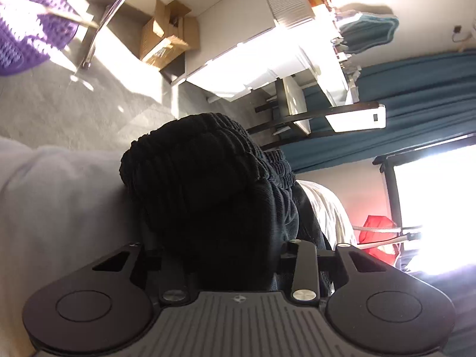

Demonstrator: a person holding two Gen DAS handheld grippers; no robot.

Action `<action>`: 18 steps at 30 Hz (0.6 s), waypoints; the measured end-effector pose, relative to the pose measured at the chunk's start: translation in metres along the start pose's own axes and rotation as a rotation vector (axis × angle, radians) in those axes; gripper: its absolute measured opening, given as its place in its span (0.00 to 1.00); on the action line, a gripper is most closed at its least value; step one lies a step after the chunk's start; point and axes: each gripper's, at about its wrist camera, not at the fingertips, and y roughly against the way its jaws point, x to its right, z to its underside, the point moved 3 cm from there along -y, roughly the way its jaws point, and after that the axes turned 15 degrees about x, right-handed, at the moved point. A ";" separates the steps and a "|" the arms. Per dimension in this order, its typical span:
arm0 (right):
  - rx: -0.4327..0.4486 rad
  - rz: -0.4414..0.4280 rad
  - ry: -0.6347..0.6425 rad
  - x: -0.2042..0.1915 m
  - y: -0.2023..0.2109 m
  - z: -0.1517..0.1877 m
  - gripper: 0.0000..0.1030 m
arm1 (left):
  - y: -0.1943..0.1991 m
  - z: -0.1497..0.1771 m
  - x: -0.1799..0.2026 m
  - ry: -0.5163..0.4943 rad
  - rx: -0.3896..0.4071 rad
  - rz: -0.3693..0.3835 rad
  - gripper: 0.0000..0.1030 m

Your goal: Fold clothes

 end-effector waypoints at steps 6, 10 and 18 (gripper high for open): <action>0.015 -0.008 0.007 0.000 0.004 -0.007 0.76 | 0.040 0.033 0.122 -0.417 0.232 0.059 0.23; 0.074 0.024 -0.089 0.020 0.022 -0.026 0.75 | 0.085 0.080 0.202 -0.639 0.384 0.179 0.23; 0.236 0.212 -0.233 0.093 0.062 -0.065 0.75 | 0.166 0.230 0.327 -0.897 0.575 0.448 0.22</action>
